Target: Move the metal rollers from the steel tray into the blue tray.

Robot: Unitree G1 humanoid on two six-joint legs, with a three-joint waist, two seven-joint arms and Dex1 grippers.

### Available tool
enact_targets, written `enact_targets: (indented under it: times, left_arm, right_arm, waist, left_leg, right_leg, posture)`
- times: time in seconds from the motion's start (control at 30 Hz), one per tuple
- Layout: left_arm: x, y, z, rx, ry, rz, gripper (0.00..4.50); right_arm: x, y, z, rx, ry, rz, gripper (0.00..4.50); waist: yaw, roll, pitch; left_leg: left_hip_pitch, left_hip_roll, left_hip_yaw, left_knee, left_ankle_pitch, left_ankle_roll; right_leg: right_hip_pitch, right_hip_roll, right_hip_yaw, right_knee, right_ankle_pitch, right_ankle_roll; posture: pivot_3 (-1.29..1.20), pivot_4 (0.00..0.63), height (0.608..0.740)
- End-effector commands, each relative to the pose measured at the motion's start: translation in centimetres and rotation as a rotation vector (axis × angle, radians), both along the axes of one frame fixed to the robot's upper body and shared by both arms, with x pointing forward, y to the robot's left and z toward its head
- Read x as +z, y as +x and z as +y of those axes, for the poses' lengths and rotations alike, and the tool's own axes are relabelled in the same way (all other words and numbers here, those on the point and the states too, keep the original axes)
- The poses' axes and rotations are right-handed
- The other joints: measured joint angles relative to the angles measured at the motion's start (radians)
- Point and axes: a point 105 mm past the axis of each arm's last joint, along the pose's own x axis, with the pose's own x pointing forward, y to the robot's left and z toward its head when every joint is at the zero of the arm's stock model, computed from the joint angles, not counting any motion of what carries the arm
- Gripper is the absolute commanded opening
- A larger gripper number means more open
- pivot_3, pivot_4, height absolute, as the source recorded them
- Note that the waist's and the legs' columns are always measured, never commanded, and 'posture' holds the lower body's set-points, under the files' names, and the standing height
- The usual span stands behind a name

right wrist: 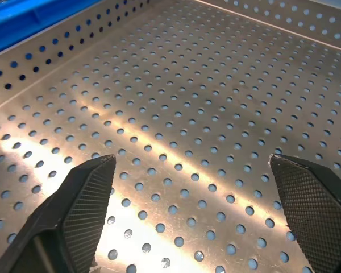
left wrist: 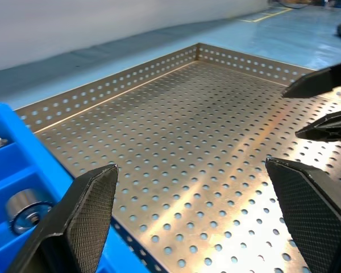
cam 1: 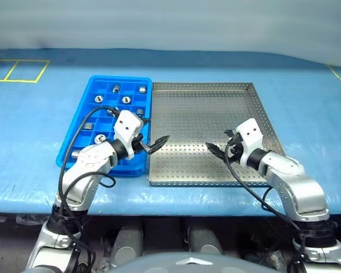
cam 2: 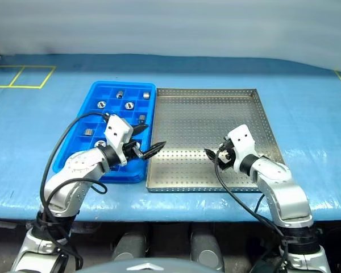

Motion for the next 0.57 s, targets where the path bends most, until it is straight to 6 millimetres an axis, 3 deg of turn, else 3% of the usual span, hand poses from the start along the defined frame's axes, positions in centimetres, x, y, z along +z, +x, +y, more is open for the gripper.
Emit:
enact_targets:
  times: [0.03,0.57]
  left_arm:
    - [0.4,-0.6,-0.4,-0.060,0.007,-0.024,4.50]
    - [0.6,-0.5,0.6,-0.034,0.020,-0.031,4.50]
  right_arm:
    - [2.3,-0.6,0.0,0.028,0.010,-0.077,4.46]
    - [3.5,0.5,-0.6,-0.044,0.015,-0.150,4.46]
  waist:
    - [-0.003,0.000,0.000]
    - [-0.007,0.000,0.000]
  left_leg:
    - [0.000,0.000,0.000,0.001,0.000,0.000]
    - [0.000,0.000,0.000,0.003,0.000,0.000]
  right_leg:
    - [0.000,0.000,0.000,0.000,0.000,0.000]
    - [0.001,0.000,0.000,0.001,0.001,0.001]
  posture:
    - [0.01,0.150,0.740]
    - [0.01,0.150,0.740]
